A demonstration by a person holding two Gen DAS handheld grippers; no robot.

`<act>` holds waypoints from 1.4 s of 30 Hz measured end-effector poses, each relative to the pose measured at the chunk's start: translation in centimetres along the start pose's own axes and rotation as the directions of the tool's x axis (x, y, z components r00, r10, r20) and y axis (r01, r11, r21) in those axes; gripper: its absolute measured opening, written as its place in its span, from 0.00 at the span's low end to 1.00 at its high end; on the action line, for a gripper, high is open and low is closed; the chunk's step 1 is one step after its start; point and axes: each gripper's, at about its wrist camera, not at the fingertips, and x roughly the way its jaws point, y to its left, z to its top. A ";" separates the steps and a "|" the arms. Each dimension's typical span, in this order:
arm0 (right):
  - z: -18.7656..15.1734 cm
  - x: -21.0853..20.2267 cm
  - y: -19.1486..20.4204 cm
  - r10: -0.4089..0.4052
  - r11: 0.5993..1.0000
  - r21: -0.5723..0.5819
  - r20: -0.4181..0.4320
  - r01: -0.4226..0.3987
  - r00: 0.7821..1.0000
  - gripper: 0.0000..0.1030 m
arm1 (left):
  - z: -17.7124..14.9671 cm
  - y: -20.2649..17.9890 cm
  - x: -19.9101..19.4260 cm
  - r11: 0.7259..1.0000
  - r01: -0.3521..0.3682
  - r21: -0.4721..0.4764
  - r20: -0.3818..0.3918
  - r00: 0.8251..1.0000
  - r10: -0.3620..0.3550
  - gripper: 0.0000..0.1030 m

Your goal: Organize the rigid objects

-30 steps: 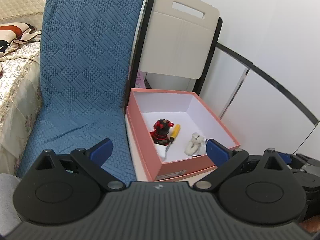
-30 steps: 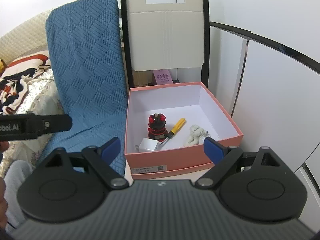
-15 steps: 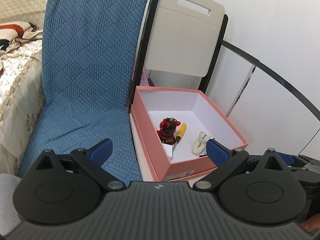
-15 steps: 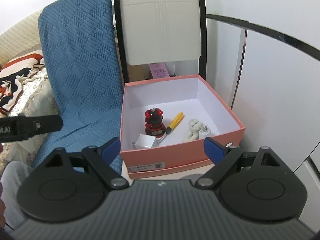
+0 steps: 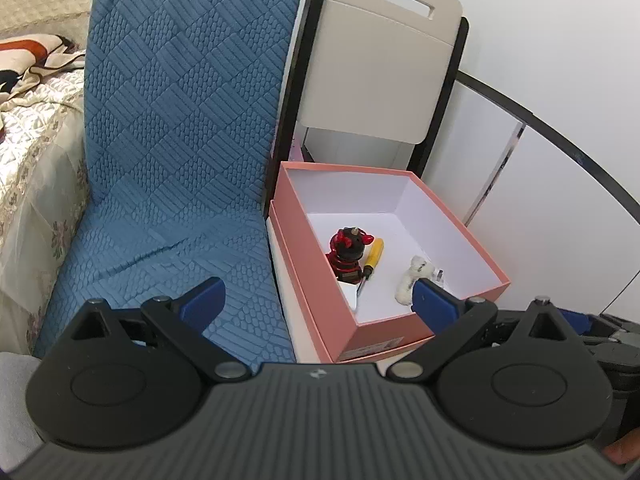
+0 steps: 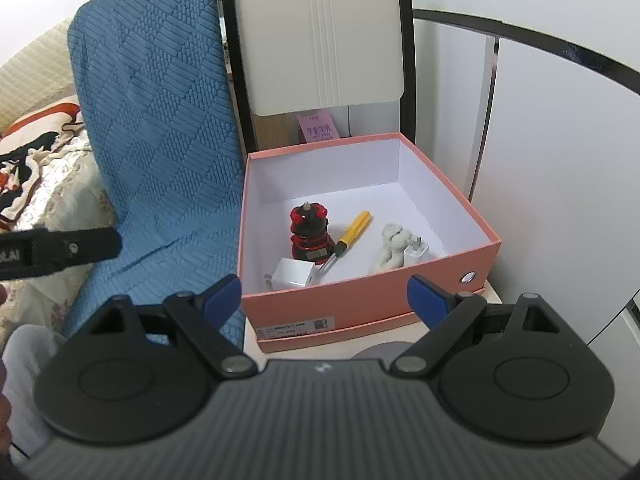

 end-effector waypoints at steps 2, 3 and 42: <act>0.0 0.3 0.1 0.003 1.000 0.005 -0.005 -0.003 1.000 0.89 | 0.0 0.2 0.2 1.000 -0.001 0.002 -0.001 1.000 0.001 0.98; 0.0 0.5 0.2 0.005 1.000 0.005 -0.008 -0.005 1.000 0.89 | 0.0 0.2 0.2 1.000 -0.002 0.009 0.000 1.000 0.002 0.98; 0.3 1.8 1.5 0.001 1.000 -0.010 -0.030 -0.001 1.000 0.89 | -0.1 1.0 0.9 1.000 0.024 -0.009 0.018 1.000 -0.024 0.99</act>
